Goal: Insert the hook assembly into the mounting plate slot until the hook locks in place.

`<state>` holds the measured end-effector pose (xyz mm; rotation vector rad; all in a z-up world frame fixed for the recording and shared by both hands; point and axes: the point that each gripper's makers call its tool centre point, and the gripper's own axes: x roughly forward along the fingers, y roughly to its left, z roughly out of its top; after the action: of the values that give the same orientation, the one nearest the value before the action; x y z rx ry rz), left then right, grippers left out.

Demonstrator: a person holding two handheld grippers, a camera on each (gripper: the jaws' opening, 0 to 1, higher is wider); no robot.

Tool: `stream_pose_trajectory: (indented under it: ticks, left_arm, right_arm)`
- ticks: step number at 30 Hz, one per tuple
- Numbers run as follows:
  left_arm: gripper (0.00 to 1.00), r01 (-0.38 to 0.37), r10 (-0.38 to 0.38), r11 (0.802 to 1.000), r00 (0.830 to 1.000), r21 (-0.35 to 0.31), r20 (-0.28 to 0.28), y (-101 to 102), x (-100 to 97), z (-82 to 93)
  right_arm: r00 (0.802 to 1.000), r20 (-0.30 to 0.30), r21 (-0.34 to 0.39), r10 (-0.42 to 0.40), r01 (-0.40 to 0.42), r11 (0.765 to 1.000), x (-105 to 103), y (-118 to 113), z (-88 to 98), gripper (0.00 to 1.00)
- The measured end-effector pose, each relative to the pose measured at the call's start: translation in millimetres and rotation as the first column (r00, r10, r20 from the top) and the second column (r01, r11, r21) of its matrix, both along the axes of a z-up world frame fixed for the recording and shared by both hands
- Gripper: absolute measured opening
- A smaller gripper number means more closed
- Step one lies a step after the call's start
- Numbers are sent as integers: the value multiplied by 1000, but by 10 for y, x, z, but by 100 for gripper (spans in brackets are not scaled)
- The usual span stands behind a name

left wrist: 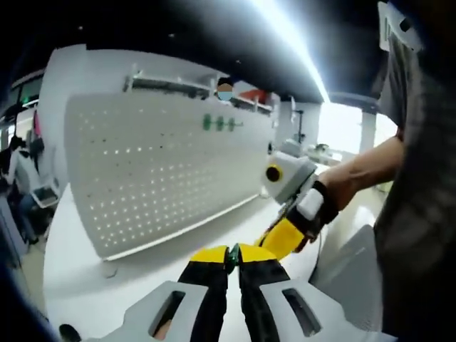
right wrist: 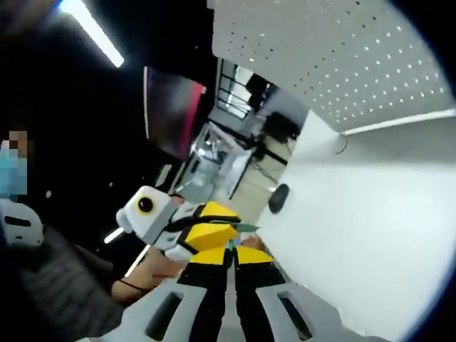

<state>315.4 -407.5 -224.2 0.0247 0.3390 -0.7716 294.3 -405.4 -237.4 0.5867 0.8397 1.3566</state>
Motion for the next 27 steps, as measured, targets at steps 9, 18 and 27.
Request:
stream_pose_trajectory:
  ticks: [9, 18, 27]
  left_arm:
    - [4, -137, 142, 989, 984, 55, -106, 210, 127, -185]
    - [4, -230, 239, 971, 957, 69, -167, 371, 226, -220]
    - [3, -291, 277, 957, 918, -8, -285, 376, 242, -235]
  right_arm:
    - [926, 375, -236, 37, 57, 970, 147, -199, -84, 0]
    - [794, 607, -279, 34, 173, 945, 187, -184, 66, 0]
    - [726, 686, -284, 50, 204, 937, 127, -100, 73, 0]
